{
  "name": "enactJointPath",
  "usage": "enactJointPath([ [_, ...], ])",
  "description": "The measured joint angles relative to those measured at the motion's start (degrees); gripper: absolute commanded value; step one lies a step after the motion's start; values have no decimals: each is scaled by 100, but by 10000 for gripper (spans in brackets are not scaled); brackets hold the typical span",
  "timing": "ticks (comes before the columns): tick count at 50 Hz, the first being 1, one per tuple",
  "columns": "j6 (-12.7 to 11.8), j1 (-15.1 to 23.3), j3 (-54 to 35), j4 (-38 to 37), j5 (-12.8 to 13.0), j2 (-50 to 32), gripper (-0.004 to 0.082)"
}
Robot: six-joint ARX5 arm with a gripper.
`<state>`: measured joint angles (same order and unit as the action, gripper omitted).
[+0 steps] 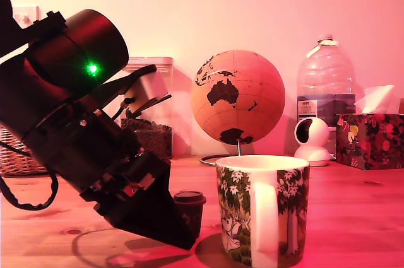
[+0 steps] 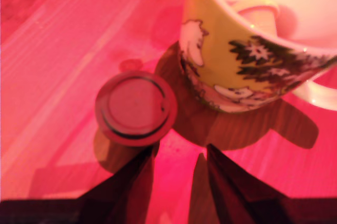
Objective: Pick up the coffee capsules from the table one by one and drop them inside the nearest coffee cup
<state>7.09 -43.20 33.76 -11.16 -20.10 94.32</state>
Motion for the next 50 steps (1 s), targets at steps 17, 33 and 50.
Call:
enactJointPath([
  [17, 0, 72, 302, -433, 96, -17, 253],
  [33, 0, 79, 299, -330, 243, -17, 303],
  [50, 15, 90, 297, -699, 295, 540, 481],
])
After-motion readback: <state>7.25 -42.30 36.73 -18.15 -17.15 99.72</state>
